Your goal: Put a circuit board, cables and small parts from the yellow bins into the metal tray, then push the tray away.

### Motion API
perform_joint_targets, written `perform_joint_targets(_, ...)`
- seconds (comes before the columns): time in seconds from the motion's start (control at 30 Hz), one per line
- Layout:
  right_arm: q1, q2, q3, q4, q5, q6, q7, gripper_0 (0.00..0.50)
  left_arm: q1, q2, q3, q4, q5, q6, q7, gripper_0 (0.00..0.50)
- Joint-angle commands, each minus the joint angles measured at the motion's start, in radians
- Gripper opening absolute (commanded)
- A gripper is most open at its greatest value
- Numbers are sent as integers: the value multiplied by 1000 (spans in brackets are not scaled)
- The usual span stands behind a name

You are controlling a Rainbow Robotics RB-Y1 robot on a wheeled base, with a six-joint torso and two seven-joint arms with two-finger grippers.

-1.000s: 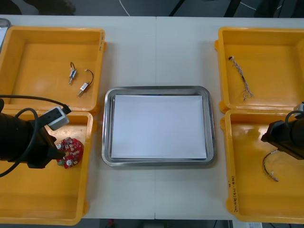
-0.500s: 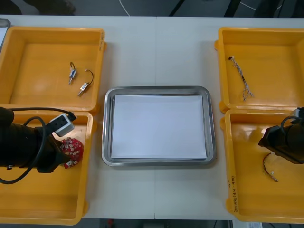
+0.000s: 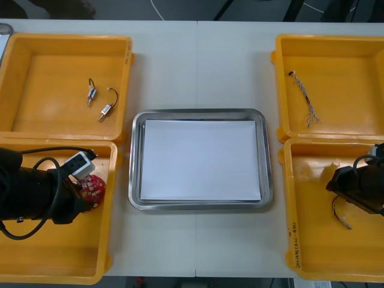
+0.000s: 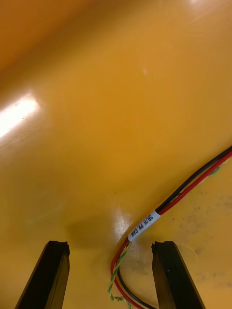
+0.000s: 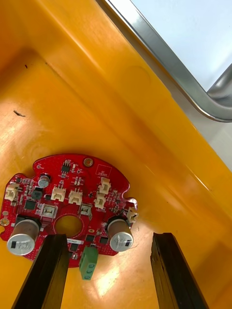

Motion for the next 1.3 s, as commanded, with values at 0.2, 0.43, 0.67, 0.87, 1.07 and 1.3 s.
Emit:
perform_joint_targets(0.2, 17, 11, 22, 37, 10, -44, -15, 500, 24, 41, -67, 20, -23, -60, -100, 500)
perform_joint_targets(0.43, 22, 11, 25, 47, 11, -40, -16, 500, 26, 41, -96, 33, -36, -91, -101, 500)
perform_joint_targets(0.67, 22, 11, 28, 60, 11, -38, -22, 0, 24, 41, -129, 60, -52, -146, -106, 500)
perform_joint_targets(0.87, 22, 11, 28, 60, 13, -38, -27, 0, 29, 41, -130, 60, -53, -146, -109, 500)
perform_joint_targets(1.07, 22, 10, 16, 60, 2, -38, -22, 0, 30, 43, -119, 59, -53, -146, -114, 500)
perform_joint_targets(1.3, 20, -1, -16, 22, -17, -23, -16, 0, 32, 41, -112, 59, -50, -145, -120, 500)
